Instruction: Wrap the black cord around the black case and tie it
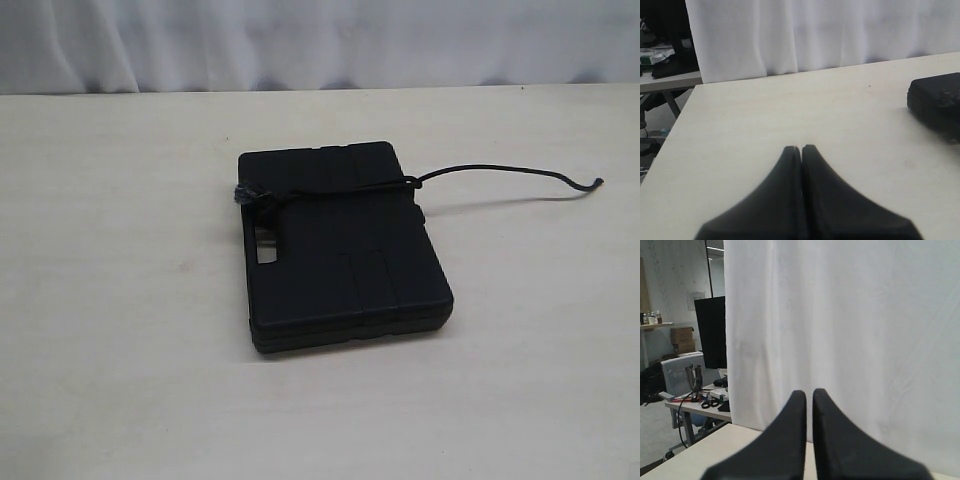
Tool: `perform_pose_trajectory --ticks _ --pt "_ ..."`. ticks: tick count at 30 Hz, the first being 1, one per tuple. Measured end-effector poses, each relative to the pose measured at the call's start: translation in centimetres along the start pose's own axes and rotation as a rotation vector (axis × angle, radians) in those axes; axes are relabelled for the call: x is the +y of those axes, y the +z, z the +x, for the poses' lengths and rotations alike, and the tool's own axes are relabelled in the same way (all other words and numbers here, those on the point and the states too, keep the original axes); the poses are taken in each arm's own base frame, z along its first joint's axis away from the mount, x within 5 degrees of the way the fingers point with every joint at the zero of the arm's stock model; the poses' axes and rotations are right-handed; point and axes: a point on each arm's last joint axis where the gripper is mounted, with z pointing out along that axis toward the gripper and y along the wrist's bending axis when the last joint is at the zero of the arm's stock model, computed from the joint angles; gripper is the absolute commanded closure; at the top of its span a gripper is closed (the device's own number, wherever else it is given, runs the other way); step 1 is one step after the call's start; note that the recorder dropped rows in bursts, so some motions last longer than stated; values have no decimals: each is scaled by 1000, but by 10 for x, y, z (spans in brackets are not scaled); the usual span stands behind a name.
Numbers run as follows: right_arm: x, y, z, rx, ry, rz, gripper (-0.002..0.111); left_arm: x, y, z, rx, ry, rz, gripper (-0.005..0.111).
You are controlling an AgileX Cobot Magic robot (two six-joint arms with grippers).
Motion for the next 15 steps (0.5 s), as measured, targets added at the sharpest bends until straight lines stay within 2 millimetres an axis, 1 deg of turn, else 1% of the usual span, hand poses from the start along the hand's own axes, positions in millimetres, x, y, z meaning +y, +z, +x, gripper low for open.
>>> perform_pose_trajectory --ticks 5,10,15 --pt "1 -3 5 -7 7 0 104 0 0 0 0 1 0 107" --pt "0 -16 15 -57 -8 58 104 0 0 0 0 1 0 107" --pt "4 -34 16 -131 -139 101 104 0 0 0 0 1 0 107"
